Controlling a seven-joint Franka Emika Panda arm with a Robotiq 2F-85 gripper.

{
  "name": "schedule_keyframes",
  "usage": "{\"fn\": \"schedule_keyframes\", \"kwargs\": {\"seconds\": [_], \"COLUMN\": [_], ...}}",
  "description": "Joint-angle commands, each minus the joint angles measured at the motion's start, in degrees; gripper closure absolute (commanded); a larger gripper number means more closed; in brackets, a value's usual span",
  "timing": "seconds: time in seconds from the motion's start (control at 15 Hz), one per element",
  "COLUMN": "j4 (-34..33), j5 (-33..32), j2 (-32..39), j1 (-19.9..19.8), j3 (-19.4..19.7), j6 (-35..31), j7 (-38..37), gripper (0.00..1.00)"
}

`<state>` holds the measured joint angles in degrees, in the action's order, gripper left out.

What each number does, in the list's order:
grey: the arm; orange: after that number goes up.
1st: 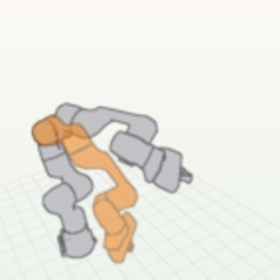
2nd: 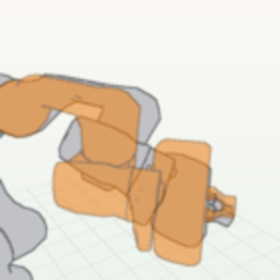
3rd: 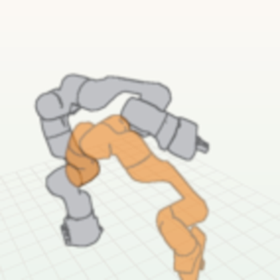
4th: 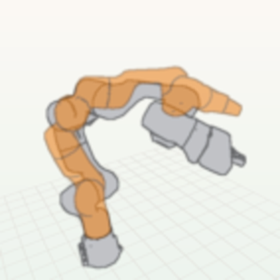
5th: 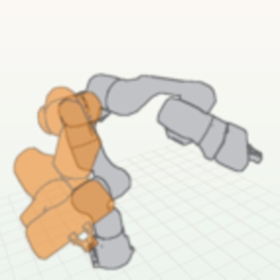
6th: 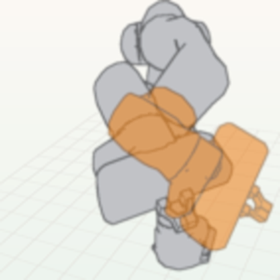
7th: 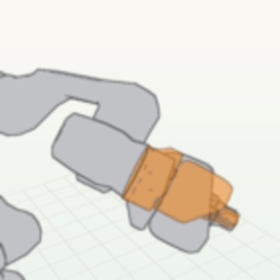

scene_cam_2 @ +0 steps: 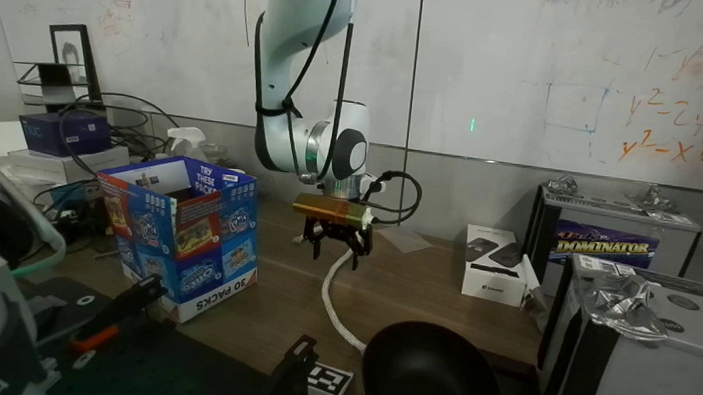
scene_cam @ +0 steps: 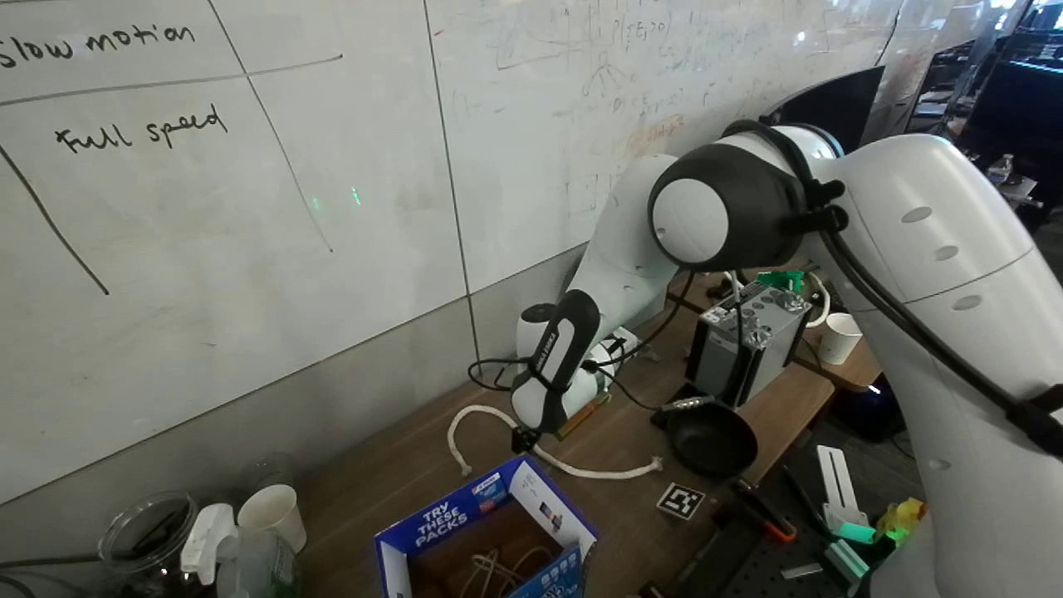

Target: Pick the white ropes and put them in the carton box

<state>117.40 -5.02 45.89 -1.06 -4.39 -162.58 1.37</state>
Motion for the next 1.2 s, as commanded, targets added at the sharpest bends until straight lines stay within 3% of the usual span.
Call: {"fn": "schedule_keyframes", "kwargs": {"seconds": [0.0, 0.53, 0.6, 0.67, 1.13], "j4": [-0.83, -0.56, -0.5, -0.41, 0.01], "j5": [1.52, 1.62, 1.64, 1.57, 1.37], "j2": [0.76, 1.08, 1.07, 1.03, 0.84], "j1": [-0.6, -1.07, -1.14, -1.11, -0.82], "j3": [-0.62, -0.86, -0.88, -0.83, -0.56], "j6": [0.6, 0.49, 0.45, 0.37, 0.61], "j7": [1.87, 2.08, 2.11, 2.15, 2.28], "gripper": [0.0, 0.0, 0.25, 0.26, 0.81]}}
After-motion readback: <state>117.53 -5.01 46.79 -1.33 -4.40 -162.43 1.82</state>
